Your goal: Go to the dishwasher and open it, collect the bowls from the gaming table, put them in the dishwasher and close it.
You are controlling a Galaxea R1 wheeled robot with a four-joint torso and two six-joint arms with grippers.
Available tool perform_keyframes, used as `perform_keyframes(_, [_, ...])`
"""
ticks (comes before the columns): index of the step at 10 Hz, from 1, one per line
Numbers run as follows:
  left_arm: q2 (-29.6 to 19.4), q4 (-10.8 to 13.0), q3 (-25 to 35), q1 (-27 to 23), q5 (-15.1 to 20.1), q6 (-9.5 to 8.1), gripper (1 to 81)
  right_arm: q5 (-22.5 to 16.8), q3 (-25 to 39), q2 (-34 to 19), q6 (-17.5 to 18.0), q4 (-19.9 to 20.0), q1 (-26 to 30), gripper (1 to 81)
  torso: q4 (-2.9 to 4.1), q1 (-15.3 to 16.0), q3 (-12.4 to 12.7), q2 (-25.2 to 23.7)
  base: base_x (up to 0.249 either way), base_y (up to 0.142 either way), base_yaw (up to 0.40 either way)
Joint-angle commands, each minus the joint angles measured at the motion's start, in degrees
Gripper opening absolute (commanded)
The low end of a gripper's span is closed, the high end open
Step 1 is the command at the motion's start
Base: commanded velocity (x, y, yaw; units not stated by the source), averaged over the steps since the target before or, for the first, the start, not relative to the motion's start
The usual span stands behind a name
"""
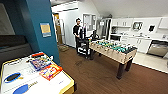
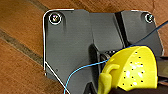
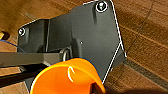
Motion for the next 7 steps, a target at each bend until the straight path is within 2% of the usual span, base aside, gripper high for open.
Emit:
perform_keyframes(1, [-0.02,-0.22,-0.18,-2.20,2.54,-0.11,1.0,-3.30,0.30,-0.93,-0.12,-0.52,1.71,1.0,-1.21,0.00,3.70,0.00,0.000,0.000,-0.393])
perform_keyframes(2, [-0.02,-0.22,-0.18,-2.20,2.54,-0.11,1.0,-3.30,0.21,-0.93,-0.12,-0.52,1.71,1.0,-0.41,-0.02,1.62,-0.02,0.000,0.000,-0.393])
perform_keyframes(3, [0.07,-0.22,-0.09,-2.20,2.54,-0.02,1.0,-3.30,0.03,-0.85,-0.12,-0.34,1.71,1.0,-0.70,-0.09,2.14,-0.06,0.000,0.000,-0.393])
perform_keyframes(7, [0.24,-0.22,-0.01,-2.20,2.54,-0.11,1.0,-3.13,-0.14,-0.85,0.05,0.18,1.89,1.0,-0.78,-0.13,2.60,-0.11,0.000,0.000,-0.393])
